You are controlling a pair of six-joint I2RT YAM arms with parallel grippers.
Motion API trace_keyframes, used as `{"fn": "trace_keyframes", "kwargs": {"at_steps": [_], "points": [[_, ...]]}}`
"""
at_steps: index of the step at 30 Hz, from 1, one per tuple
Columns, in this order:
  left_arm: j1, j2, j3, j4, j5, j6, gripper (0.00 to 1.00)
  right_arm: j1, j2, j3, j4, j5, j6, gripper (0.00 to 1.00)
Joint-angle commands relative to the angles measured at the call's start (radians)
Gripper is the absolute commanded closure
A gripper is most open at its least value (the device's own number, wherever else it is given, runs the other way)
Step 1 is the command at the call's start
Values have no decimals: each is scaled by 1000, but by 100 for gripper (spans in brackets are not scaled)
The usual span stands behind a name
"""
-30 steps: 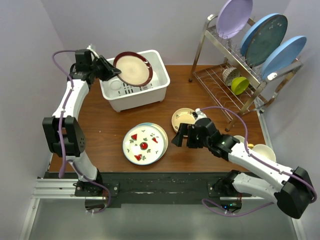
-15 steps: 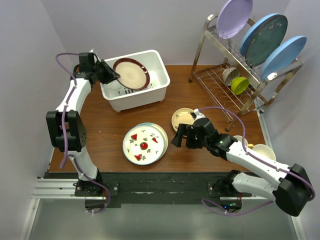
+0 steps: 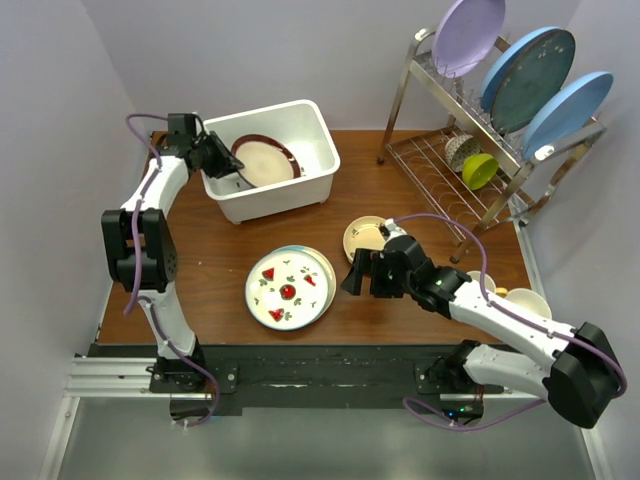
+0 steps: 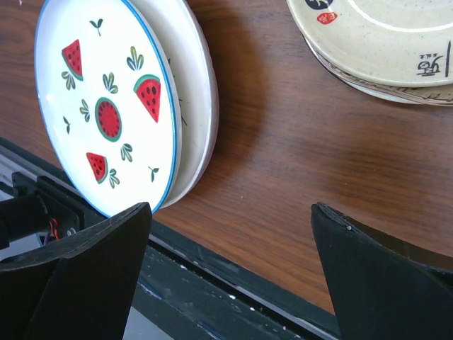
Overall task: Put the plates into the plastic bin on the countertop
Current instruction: Place the plate in the plastic bin.
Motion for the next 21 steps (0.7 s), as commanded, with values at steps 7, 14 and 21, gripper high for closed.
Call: {"fn": "trace_keyframes", "kwargs": {"at_steps": [7,14,21], "points": [[-13,22,126,47,78,39,100,4,45,13,57,-17,-10,1],[-21,67,149,4,101,73,100,4,58,13,67,-23,-6,1],[-22,74,153,-35,82,107,90,4,71,14,74,-30,2,1]]}}
